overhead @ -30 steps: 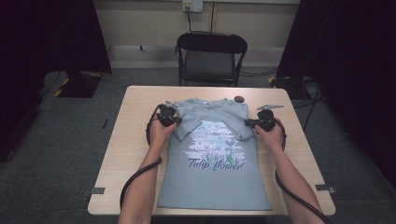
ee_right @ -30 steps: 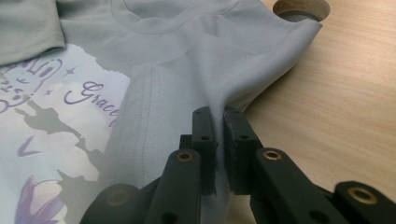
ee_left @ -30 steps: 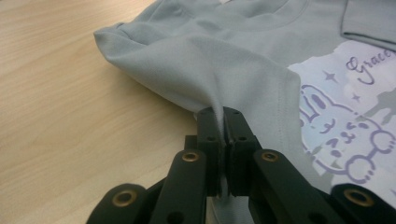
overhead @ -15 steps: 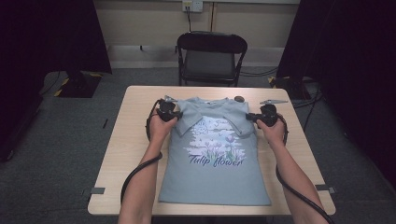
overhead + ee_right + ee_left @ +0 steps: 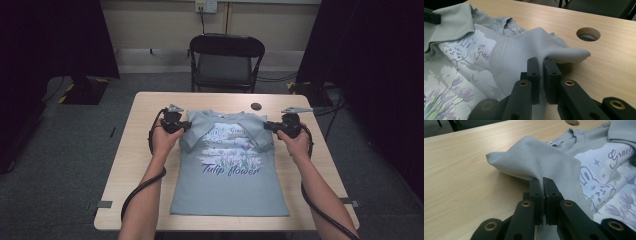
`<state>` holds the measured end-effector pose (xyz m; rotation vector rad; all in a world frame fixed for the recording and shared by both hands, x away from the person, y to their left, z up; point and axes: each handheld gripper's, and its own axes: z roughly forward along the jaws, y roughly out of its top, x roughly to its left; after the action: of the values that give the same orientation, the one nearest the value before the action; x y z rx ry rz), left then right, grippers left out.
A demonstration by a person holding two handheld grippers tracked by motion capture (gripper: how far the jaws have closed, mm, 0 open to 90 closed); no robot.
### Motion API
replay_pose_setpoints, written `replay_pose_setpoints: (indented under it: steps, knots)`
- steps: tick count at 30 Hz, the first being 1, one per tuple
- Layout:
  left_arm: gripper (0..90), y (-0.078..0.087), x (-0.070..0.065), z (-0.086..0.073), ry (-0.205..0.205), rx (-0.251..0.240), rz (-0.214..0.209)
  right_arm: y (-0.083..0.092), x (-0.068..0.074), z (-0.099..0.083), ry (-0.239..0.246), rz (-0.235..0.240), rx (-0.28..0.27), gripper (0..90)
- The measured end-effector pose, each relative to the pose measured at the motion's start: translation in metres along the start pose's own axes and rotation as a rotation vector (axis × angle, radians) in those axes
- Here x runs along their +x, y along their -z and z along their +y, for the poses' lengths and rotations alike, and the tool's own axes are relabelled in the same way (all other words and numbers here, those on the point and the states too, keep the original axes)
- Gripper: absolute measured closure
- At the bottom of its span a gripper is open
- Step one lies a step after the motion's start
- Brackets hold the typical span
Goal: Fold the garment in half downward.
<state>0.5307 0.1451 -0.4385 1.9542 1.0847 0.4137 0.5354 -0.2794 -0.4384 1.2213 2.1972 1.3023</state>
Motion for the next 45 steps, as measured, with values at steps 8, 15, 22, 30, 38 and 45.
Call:
replay_pose_setpoints:
  steps: [8,15,22,30,38,45]
  knots:
    - [87.1,0.003,-0.003,0.004,-0.017,0.005,0.006,0.007,0.004,-0.001,-0.002,-0.016,0.008,84.5]
    - [87.1,-0.007,0.008,0.019,-0.008,-0.03,0.025,-0.008,-0.009,0.013,-0.024,-0.067,0.002,84.5]
    - [87.0,-0.002,0.012,0.021,-0.032,-0.027,0.027,-0.013,-0.009,0.023,-0.013,-0.052,-0.023,84.5]
    - [86.7,0.012,-0.004,-0.005,-0.05,-0.02,0.017,0.005,0.009,0.002,0.033,-0.017,-0.002,84.4]
    - [86.6,0.026,-0.02,-0.034,-0.062,-0.011,-0.007,0.019,0.027,-0.026,0.071,0.036,0.001,84.3]
    - [86.3,0.033,-0.028,-0.064,-0.063,0.02,-0.043,0.031,0.038,-0.055,0.092,0.055,0.013,84.2]
